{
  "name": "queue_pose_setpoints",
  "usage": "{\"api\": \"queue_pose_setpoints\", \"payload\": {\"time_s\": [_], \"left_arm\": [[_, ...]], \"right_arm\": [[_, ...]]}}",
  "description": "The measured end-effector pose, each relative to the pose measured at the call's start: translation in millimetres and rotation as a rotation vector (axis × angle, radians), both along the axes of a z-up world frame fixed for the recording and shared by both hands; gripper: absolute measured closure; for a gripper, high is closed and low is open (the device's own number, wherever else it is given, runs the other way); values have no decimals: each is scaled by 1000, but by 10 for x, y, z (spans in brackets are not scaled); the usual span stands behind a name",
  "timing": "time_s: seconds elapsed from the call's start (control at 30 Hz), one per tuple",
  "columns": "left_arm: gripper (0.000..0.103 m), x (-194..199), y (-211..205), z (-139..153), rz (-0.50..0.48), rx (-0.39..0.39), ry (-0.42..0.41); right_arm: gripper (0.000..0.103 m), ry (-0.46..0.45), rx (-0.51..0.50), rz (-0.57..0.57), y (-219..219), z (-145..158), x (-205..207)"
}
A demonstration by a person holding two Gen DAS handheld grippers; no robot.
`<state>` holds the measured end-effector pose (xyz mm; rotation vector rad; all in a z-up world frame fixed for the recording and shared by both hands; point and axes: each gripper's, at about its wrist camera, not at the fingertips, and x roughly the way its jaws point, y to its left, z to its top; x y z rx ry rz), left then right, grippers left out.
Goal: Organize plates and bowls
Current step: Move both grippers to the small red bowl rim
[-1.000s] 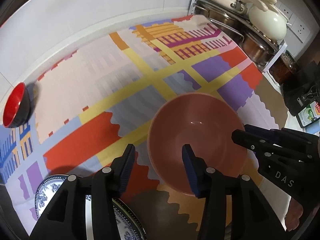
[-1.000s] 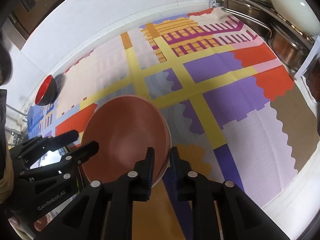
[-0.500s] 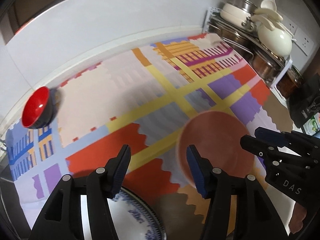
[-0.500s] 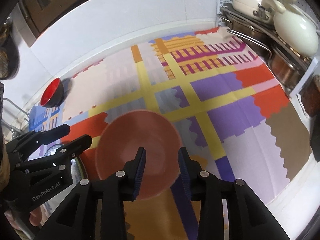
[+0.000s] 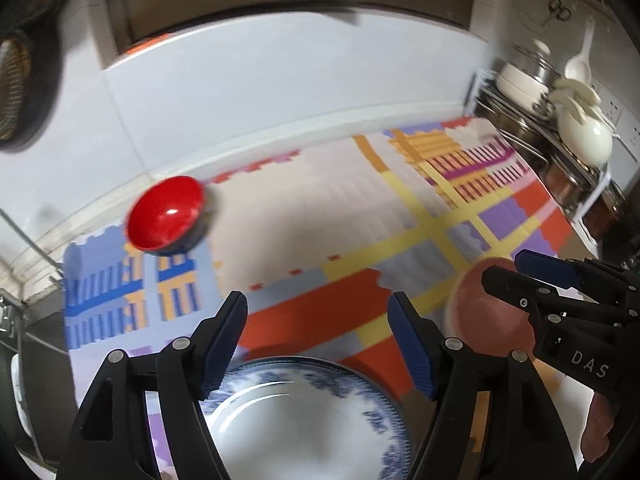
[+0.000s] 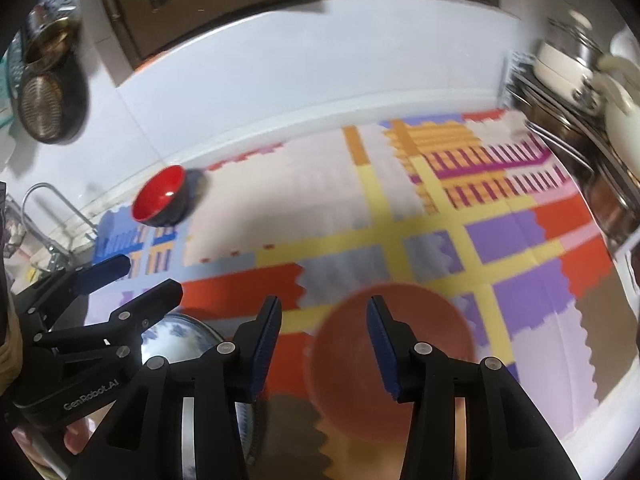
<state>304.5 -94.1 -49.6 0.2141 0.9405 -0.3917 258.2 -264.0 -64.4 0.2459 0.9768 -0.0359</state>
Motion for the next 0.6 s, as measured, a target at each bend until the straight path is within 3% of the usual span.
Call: {"api": "queue_pose_setpoints", "payload": {"time_s": [0.6], "left_arm": [[28, 508, 1137, 157, 176, 43, -66]], "right_arm": [[50, -95, -18, 128, 976, 246, 792]]}}
